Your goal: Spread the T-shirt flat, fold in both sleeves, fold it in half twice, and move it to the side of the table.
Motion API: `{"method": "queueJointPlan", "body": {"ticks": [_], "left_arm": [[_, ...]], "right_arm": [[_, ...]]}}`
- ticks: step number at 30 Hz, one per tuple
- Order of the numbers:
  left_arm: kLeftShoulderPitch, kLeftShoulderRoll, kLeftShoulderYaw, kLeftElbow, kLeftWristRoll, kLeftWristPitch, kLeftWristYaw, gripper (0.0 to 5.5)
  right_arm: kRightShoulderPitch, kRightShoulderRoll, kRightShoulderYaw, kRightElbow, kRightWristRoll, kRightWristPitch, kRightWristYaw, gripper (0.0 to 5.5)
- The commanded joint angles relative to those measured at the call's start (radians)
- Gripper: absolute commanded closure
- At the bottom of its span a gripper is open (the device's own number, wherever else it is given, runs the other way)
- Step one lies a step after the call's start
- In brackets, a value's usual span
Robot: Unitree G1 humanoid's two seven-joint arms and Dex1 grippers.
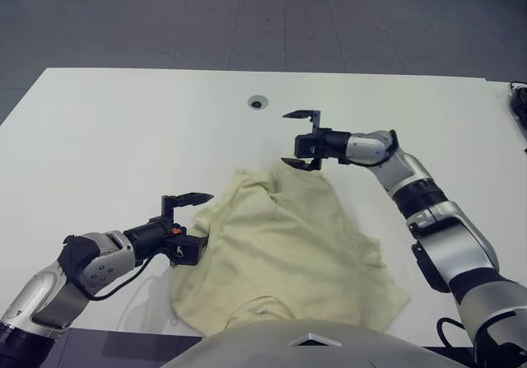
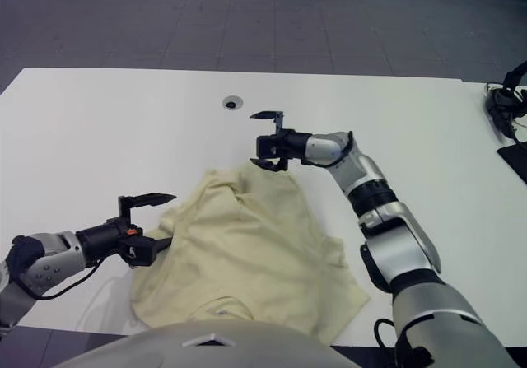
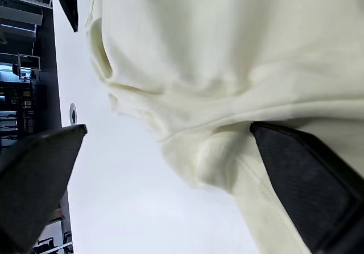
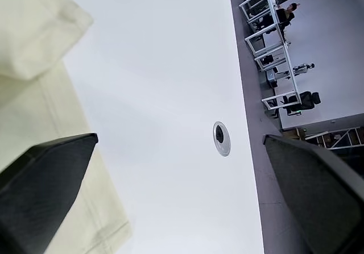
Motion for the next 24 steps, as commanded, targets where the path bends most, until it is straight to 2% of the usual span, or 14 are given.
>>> {"method": "queueJointPlan", "body": {"ticks": [1, 4, 14, 24], "left_arm": [[0.059, 0.021, 0.007, 0.046, 0.061, 0.032, -0.021, 0.13], [0.078, 0.018, 0.035, 0.041, 0.053, 0.037, -0.012, 0.13], [0.133, -0.022, 0.048, 0.063, 0.052, 0.049, 0.023, 0.13], [0.16, -0.05, 0.015, 0.072, 0.046, 0.05, 0.037, 0.13]], "right_arm": [[-0.062, -0.006, 0.081, 0.169, -0.118, -0.042, -0.06, 0.1], [-0.088, -0.034, 0.119, 0.246, -0.173, -0.055, -0.106, 0.1], [-0.151, -0.086, 0.085, 0.381, -0.182, 0.018, -0.35, 0.1], [-0.119, -0.078, 0.022, 0.38, -0.126, 0.01, -0.404, 0.1]]}}
